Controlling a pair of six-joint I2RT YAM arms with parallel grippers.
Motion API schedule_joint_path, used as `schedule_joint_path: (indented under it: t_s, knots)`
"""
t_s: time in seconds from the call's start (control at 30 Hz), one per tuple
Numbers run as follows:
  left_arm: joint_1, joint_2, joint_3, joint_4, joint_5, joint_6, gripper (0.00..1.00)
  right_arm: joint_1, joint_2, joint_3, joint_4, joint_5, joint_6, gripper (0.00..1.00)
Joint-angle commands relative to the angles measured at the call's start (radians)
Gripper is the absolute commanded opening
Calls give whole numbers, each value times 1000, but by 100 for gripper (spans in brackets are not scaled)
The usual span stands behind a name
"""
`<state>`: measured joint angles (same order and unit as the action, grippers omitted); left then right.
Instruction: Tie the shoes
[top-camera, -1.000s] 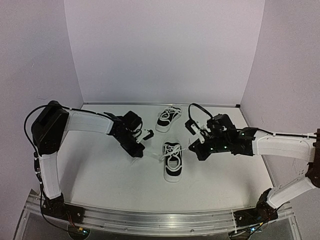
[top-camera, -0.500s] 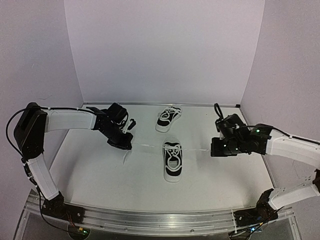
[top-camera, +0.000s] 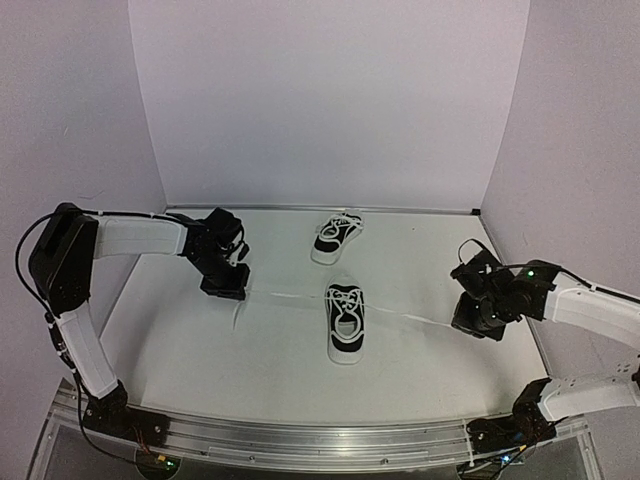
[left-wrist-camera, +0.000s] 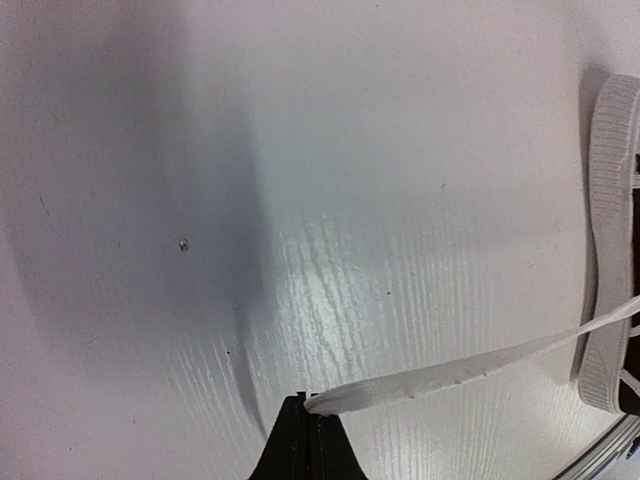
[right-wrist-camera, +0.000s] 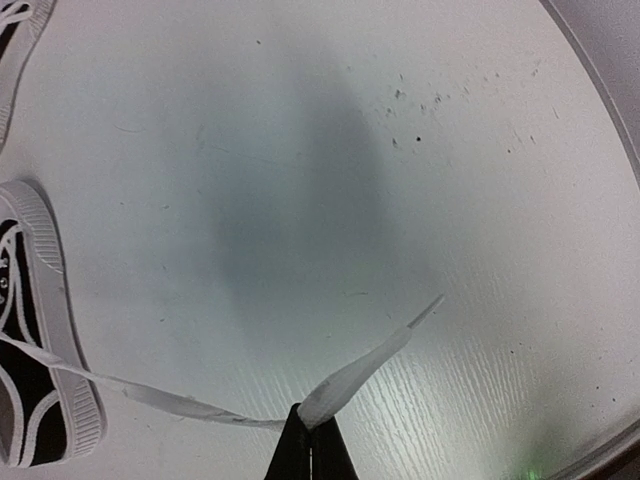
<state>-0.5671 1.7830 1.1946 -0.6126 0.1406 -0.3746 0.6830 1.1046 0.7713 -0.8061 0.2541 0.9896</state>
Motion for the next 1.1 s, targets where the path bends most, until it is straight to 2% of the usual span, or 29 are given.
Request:
schedule_joint_path:
  t_s: [0.0,0.27,0.5,0.77,0.9,1.07]
  knots:
    - [17,43,-5,-59,-32,7,0,-10,15,-14,-44,51,91,0]
    - [27,95,-13,-96,-46,62,0,-62,-9,-7,-67,80,145,0]
    - [27,107,5,-114,-71,85,0,-71,97,42,-88,108,88,0]
    - [79,65,-43,-108,-81,54,0,-203,74,85,-94,135,-35,0]
    - [76,71,-6,-84,1,97,0,-207,121,73,-24,88,-127,0]
    - [49,62,36,-85,158,222,0,-207,239,99,116,-99,-310,0]
